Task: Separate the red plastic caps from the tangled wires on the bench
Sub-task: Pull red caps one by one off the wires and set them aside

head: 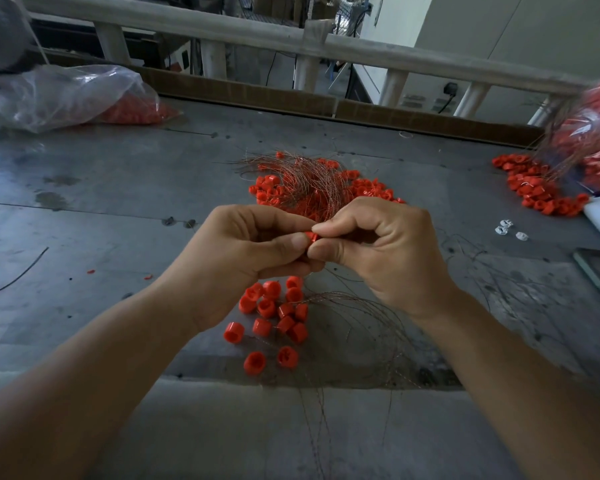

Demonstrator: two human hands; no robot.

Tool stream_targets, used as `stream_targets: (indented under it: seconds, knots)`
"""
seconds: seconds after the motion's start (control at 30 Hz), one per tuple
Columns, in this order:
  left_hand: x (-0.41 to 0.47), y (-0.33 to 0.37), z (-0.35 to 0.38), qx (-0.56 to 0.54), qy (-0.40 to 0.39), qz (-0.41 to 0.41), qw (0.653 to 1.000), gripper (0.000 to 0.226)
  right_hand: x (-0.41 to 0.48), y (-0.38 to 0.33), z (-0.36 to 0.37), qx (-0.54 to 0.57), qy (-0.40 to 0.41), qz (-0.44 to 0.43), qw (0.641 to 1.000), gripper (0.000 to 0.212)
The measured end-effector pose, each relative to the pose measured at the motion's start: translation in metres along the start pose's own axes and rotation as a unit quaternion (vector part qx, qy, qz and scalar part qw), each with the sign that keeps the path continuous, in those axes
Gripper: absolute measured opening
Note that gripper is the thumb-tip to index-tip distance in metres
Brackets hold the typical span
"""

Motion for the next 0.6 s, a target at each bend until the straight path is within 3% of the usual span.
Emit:
stream_targets:
  seconds: [0.27,0.43,0.6]
  knots:
    - [-0.0008,-0.0001,-0.0011,0.004,-0.006,0.007,1.000,0.021,-0.0010,-0.0011,-0.0001,0.030,-0.007,0.027,0.999,0.021]
    - [-0.0012,0.0013,-0.0006,-0.025,-0.043,-0.009,0.999,0.030,0.0027,-0.0008,-0.0029,-0.006,-0.086,0.043,0.995,0.032]
    - [-0.0013,-0.0001,0.0010,-0.041,-0.045,-0.025,0.998,0.050,0.0036,-0.0028,-0.0030,-0.061,-0.141,0.004,0.988,0.019]
Point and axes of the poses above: each hand's wrist, its own x-axis towards the middle knuckle, its own z-axis out of the palm, y = z × x, the point moved 2 cm from there along x, towards the middle knuckle, and after that the axes turned 10 degrees about y, right-handed, at the moved point
